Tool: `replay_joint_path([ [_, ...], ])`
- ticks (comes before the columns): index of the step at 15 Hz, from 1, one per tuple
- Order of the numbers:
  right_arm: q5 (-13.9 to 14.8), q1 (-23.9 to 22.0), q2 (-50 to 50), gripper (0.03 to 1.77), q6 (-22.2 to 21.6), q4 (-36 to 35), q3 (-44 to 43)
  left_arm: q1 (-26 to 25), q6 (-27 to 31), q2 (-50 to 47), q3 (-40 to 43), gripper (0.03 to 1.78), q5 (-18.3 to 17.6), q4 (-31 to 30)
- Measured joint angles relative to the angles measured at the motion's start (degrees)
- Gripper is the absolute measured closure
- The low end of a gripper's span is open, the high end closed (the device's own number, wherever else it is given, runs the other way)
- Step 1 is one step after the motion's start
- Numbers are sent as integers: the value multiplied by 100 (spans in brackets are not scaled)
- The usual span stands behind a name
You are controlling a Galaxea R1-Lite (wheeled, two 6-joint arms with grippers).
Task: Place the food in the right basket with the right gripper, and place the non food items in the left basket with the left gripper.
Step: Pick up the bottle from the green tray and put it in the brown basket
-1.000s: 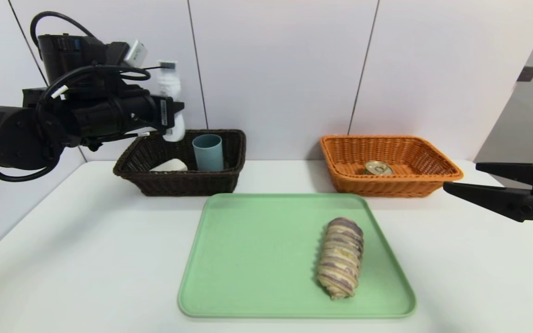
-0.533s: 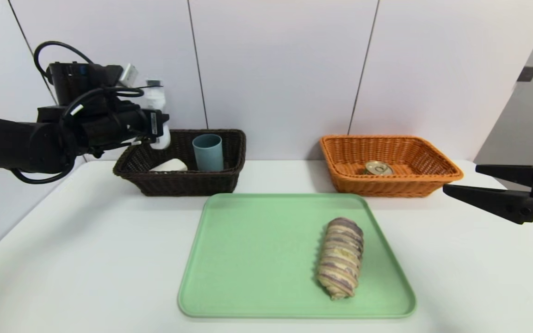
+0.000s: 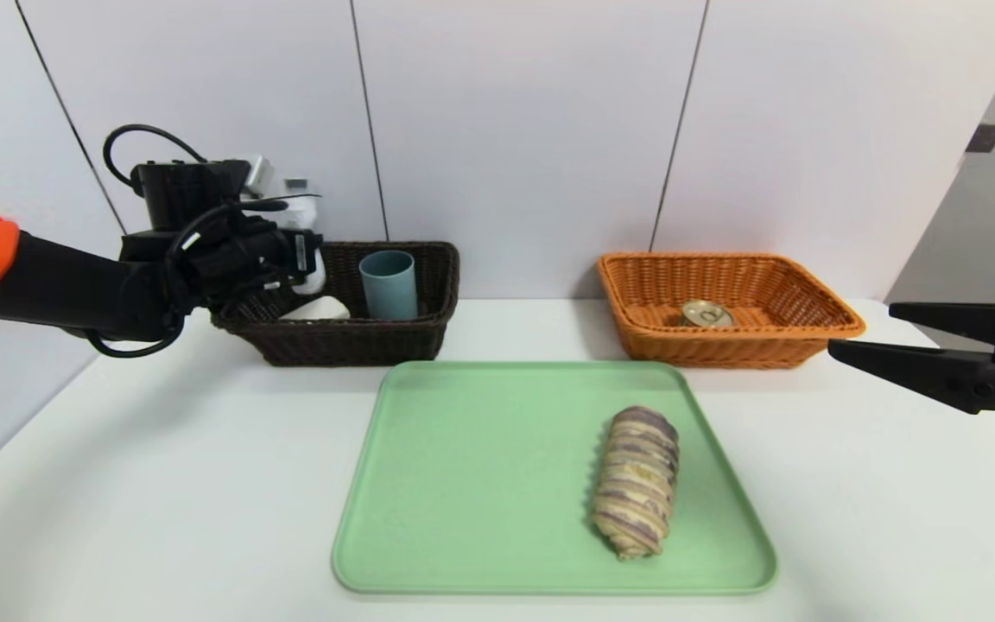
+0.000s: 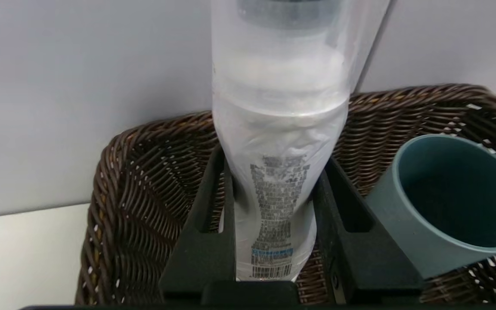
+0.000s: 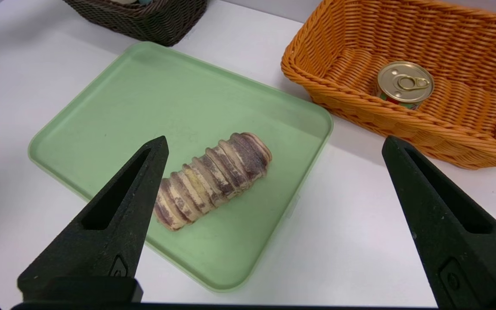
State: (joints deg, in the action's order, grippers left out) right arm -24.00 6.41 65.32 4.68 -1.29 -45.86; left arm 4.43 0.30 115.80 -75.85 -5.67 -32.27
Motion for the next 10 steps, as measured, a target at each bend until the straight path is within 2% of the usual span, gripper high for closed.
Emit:
replay_joint_path([
  [10, 0, 72, 20, 9, 80, 28, -107, -110, -118, 394, 72, 127, -2, -130],
])
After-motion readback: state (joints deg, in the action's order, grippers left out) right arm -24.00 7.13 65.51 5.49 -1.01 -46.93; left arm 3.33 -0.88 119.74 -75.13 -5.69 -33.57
